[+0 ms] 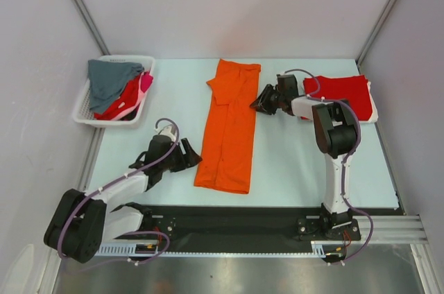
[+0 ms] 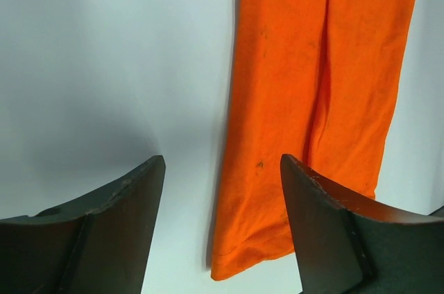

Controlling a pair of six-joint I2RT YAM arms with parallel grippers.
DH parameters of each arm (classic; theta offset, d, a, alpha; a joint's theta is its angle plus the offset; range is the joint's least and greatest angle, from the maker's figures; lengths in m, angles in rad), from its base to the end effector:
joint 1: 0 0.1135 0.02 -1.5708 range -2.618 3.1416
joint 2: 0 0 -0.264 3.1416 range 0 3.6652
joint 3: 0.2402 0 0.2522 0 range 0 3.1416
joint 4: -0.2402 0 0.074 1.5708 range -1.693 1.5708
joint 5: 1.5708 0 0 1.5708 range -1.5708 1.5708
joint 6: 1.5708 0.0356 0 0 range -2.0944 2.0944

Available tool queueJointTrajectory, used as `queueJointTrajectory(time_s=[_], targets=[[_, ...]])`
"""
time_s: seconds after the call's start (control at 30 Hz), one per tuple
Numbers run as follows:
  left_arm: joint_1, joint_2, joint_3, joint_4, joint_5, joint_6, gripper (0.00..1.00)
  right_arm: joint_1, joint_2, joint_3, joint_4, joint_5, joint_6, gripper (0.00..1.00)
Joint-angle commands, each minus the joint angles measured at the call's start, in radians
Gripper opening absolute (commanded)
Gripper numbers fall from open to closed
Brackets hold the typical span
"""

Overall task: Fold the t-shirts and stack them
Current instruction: Fold the tshirt

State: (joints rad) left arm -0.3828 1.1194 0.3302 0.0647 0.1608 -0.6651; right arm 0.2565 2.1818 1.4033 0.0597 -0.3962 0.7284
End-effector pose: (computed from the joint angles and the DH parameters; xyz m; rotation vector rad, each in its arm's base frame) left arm 0.1850 -0.0806 0.1471 -0.2505 2.3798 -0.7057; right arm 0.4496 0.1321 0.1301 0.3490 2.3878 0.9407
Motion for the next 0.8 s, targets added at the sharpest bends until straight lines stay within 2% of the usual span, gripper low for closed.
queueJointTrajectory(time_s=[0.0, 0.17, 0.2, 0.3, 0.37, 0.43, 0.47, 0.5, 0.53, 0.6, 0.77], targets=[[0.004, -0.03, -0.026, 0.029, 0.02, -0.019, 0.72, 0.041, -0.042, -0.085, -0.087, 0.077, -0.037, 0.37], [0.004, -0.053, -0.059, 0.032, 0.017, -0.016, 0.64, 0.055, -0.083, -0.127, -0.152, 0.177, -0.066, 0.29], [0.004, -0.07, -0.065, 0.033, 0.022, -0.018, 0.64, 0.05, -0.083, -0.129, -0.156, 0.181, -0.069, 0.2], [0.004, -0.09, -0.077, 0.035, 0.02, -0.019, 0.63, 0.017, -0.07, -0.104, -0.179, 0.186, -0.073, 0.03], [0.004, -0.098, -0.083, 0.032, 0.032, -0.019, 0.63, 0.001, -0.059, -0.092, -0.189, 0.177, -0.078, 0.01], [0.004, -0.093, -0.092, 0.038, 0.048, -0.028, 0.63, -0.003, -0.054, -0.084, -0.204, 0.156, -0.09, 0.12], [0.004, -0.092, -0.105, 0.043, 0.055, -0.039, 0.63, 0.003, -0.062, -0.084, -0.211, 0.149, -0.096, 0.22], [0.004, -0.09, -0.111, 0.053, 0.062, -0.044, 0.63, 0.013, -0.069, -0.095, -0.216, 0.152, -0.11, 0.36], [0.004, -0.086, -0.117, 0.055, 0.065, -0.045, 0.63, 0.039, -0.079, -0.102, -0.239, 0.181, -0.116, 0.4], [0.004, -0.082, -0.126, 0.06, 0.068, -0.047, 0.62, 0.056, -0.123, -0.153, -0.245, 0.203, -0.122, 0.45], [0.004, -0.055, -0.135, 0.072, 0.094, -0.037, 0.54, 0.084, -0.256, -0.351, -0.195, 0.174, -0.1, 0.45]])
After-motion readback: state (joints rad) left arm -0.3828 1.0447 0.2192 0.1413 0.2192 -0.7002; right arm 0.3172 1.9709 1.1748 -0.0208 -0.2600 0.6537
